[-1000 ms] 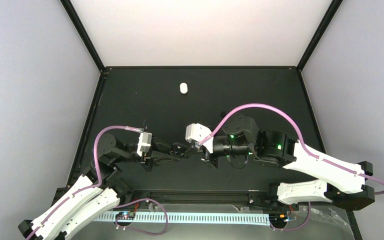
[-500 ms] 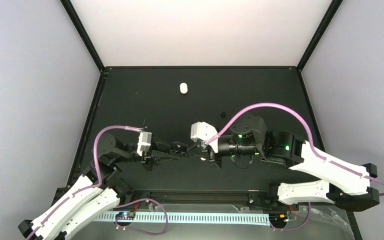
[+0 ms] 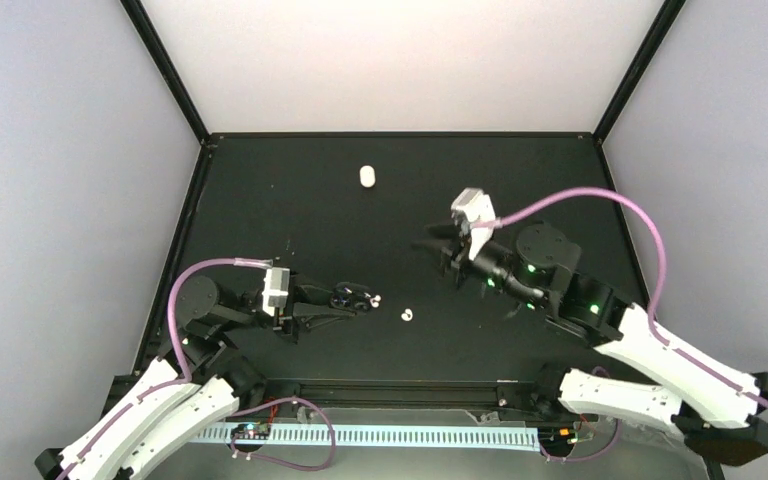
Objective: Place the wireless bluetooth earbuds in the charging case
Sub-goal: Pick up the earbud from the center of the board.
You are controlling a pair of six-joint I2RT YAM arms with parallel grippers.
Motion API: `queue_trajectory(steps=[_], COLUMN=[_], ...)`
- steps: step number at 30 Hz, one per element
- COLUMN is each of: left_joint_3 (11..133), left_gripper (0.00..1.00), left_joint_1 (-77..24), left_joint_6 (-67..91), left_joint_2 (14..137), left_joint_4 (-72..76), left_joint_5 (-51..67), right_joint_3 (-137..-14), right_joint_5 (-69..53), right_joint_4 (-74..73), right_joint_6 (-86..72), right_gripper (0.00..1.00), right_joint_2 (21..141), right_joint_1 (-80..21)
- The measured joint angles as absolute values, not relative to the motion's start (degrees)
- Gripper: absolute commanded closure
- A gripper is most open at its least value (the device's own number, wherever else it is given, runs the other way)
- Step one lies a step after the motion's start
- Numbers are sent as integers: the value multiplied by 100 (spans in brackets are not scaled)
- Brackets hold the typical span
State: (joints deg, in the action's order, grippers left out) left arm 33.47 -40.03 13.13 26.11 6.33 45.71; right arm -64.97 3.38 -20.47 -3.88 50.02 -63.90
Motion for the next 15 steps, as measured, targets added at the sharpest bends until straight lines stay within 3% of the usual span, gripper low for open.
queue_trajectory(steps=[7,15], left_joint_3=[3347,3194], left_gripper=[98,98], left_joint_1=[-4003,-4003], left_joint_6=[1354,1398], left_joint_2=[2477,2274], left_joint_4=[650,696], left_joint_5=[4523,4497], right_joint_3=[-5081,-4862], right_joint_5=[941,1052], right_joint_4=[-882,-248], right_joint_6=[-2403,-3487], right_gripper=[62,63], right_joint_2=[5588,7516], right_joint_1=[-4182,-3057])
